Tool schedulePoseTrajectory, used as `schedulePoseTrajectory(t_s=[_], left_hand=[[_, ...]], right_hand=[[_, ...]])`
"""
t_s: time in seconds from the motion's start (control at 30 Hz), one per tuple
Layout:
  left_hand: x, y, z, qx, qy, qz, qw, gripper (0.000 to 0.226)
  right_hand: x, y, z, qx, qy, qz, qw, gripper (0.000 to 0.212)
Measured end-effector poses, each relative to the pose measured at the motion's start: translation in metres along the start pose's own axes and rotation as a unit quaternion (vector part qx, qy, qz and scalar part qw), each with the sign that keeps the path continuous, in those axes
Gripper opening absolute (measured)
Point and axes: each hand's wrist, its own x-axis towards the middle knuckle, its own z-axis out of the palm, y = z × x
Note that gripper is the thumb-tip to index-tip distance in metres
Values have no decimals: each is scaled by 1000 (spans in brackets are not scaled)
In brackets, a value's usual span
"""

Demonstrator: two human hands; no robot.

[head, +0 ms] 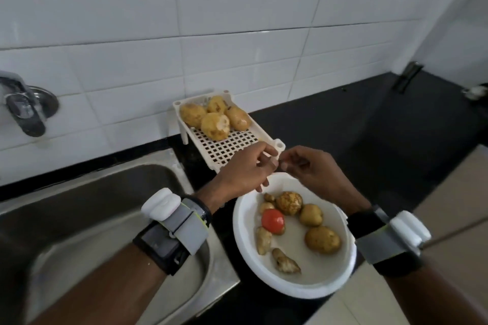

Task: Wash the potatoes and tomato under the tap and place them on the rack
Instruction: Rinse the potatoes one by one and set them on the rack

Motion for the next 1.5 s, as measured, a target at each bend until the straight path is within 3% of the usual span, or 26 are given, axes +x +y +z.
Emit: schedulePoseTrajectory(t_s=[0.17,0.33,0.5,0.67,0.93,1.03,1.17,1.27,1.33,1.5], left_hand=[[-5,-7,26,16,-40,-18,999,17],[-15,-11,28,16,-43,-37,998,18],[-30,-15,5,-1,-19,-54,998,19],[-48,-19,-27,-40,16,-76,996,18],[-77,-37,-91,-65,138,-79,985,15],[-99,-62,-134,-69,222,-109,967,19],[-127,-87,-189,-65,362,-139,919,19],[-145,-99,-231,-46,463,-156,871,23],[-145,-100,-249,-33,484,-155,861,32],[-126,-89,-273,100,483,-118,862,46]], right_hand=[[-27,44,23,-164,-88,49,981,42],[-31,71,53,-261,-93,9,961,57],[-29,70,53,-286,-69,-10,956,45],[-22,23,32,-284,-79,4,956,62],[-3,-91,65,-50,-64,-95,992,56],[10,-125,99,39,-105,-97,989,53],[28,-165,148,214,-190,-55,957,31],[41,-205,189,392,-262,66,879,26],[47,-222,207,436,-284,104,848,25],[63,-236,244,384,-312,79,866,22]])
